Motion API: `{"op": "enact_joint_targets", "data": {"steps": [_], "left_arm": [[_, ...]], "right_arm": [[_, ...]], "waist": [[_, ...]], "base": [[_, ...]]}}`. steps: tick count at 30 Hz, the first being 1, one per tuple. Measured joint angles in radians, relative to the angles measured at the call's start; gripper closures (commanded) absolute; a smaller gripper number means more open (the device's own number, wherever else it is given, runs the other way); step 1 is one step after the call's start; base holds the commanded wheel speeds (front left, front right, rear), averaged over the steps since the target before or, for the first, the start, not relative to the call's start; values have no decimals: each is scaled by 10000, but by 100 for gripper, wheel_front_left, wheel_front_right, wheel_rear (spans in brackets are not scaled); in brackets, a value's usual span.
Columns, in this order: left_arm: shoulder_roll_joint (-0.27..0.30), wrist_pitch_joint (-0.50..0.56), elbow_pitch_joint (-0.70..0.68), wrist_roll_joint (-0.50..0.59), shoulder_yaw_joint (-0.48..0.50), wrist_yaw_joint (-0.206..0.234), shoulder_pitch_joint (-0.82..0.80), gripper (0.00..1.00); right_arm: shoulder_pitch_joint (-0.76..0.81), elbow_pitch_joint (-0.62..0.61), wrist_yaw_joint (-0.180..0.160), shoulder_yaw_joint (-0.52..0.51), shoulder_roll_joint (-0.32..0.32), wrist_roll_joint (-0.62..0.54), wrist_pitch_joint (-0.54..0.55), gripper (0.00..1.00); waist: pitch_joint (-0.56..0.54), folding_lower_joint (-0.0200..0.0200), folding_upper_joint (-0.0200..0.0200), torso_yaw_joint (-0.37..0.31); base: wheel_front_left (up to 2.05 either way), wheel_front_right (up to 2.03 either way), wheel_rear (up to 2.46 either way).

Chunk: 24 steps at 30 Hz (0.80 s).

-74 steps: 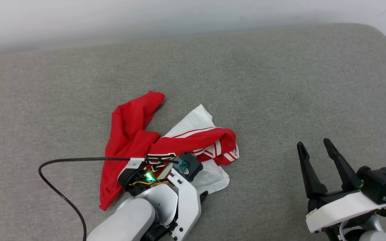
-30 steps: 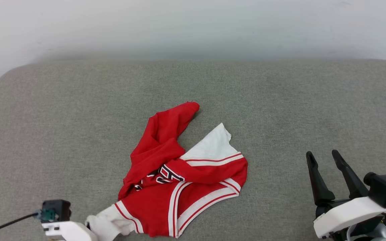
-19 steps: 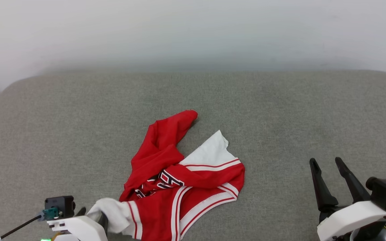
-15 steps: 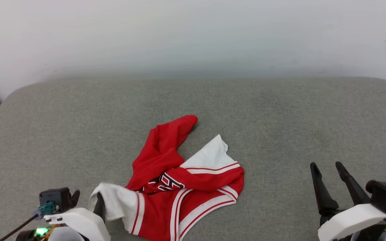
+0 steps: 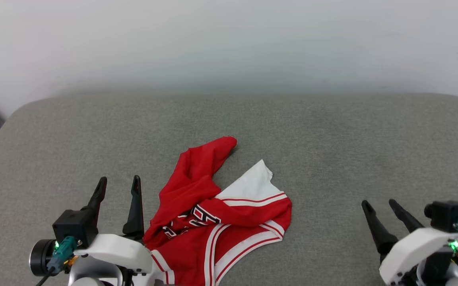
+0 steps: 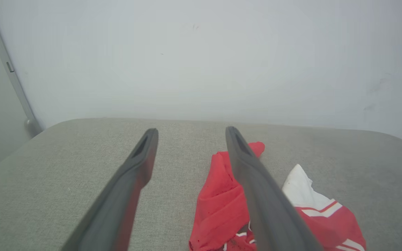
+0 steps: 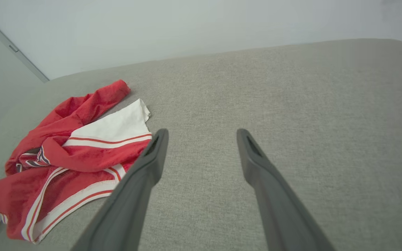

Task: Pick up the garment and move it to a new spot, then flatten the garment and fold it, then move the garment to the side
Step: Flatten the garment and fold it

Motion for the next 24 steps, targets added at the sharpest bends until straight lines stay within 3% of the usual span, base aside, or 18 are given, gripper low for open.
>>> {"op": "enact_joint_targets", "data": {"steps": [7,14,24], "left_arm": [[-178,-38,-591,343,-307,69,-519,0],[-617,-257,-554,546,-675,-278,-1324,0],[-1085,-531,238,560,-936,-633,-1675,0]], "right_arm": [[-1743,1603,-2,989,-752,1141,1941,0],[-3798,2826,-2,2251,-1143,1935,4025,0],[-5442,4523,0,3289,-1336,2222,5116,0]], "waist": [[699,1,0,365],[1704,1,0,1030],[2527,2,0,1991]], "base": [[0,0,0],[0,0,0],[0,0,0]]}}
